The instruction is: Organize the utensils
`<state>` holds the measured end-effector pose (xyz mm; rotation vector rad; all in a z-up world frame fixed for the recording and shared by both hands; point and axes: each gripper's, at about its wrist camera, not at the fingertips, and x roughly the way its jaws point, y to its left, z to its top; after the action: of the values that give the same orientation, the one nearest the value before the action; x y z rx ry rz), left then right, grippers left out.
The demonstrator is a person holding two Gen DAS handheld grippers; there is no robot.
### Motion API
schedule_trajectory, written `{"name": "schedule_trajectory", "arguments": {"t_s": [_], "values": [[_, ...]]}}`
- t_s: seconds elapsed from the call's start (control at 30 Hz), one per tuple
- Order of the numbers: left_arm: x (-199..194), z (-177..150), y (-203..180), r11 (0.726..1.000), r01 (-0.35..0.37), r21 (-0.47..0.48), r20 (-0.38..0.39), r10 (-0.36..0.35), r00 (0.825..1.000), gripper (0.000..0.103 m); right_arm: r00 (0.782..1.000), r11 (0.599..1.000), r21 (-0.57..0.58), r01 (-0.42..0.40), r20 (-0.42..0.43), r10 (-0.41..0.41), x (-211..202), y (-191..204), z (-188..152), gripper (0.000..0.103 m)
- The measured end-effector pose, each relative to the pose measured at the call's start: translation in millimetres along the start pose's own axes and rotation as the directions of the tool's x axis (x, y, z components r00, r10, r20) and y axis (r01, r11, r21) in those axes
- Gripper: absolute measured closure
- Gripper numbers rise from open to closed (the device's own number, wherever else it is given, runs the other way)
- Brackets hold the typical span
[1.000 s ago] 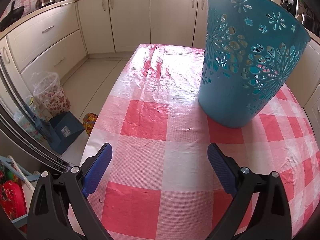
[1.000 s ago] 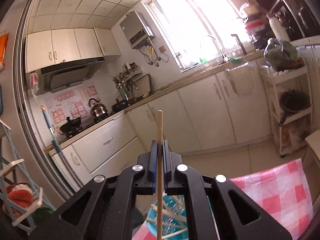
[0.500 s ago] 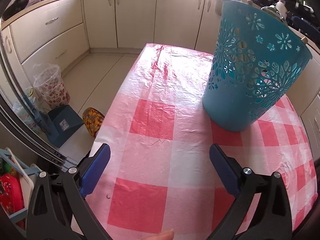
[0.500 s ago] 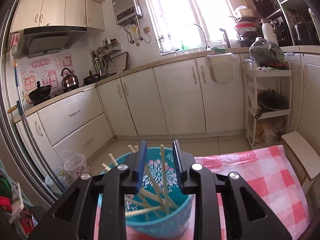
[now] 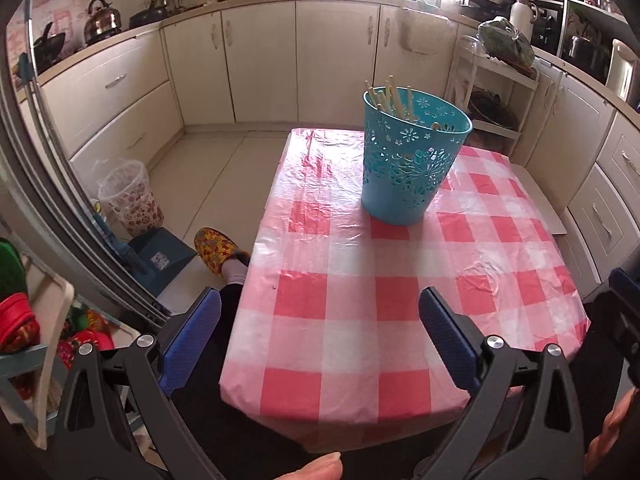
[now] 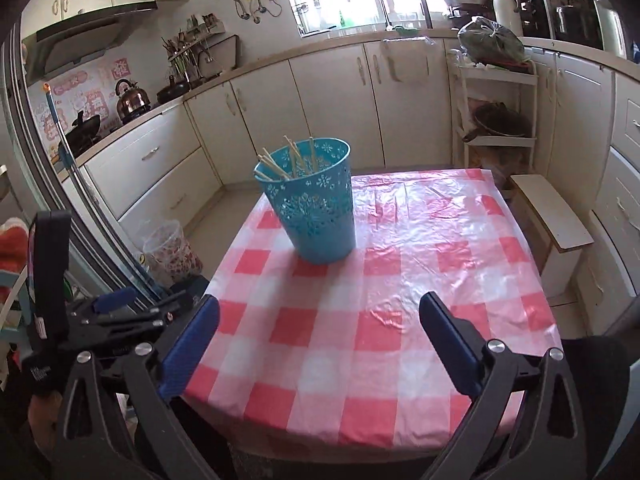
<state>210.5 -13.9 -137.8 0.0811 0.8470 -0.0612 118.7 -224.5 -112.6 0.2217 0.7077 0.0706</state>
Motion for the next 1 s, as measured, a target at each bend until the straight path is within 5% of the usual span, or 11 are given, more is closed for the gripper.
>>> {"name": "schedule_trajectory", "arguments": {"t_s": [0.23,0.43,0.67,1.0], "values": [[-68,-22,8,0.996,-0.085,0.006,0.089,0.084,0.992,0.008,0.994,0.998,0.023,0.057,0.094,-0.059,-52,14,-50,0.007],[-100,-36,9,0.998,-0.064,-0.008,0.115,0.064,0.991,0.008,1.0,0.999,-0.041,0.018,0.018,-0.017,-52,28,-56,0.007],[-123,-51,3,0.999,-0.04,0.008,0.121,0.039,0.992,0.008,0.973,0.998,0.028,-0.047,0.229,0.04,-101,11,-58,0.007],[-145,-63,-7,0.996,-0.084,0.023,0.176,0.079,0.981,0.008,0.972,1.0,-0.027,-0.005,0.233,0.011,-109,26,-63,0.007]]}}
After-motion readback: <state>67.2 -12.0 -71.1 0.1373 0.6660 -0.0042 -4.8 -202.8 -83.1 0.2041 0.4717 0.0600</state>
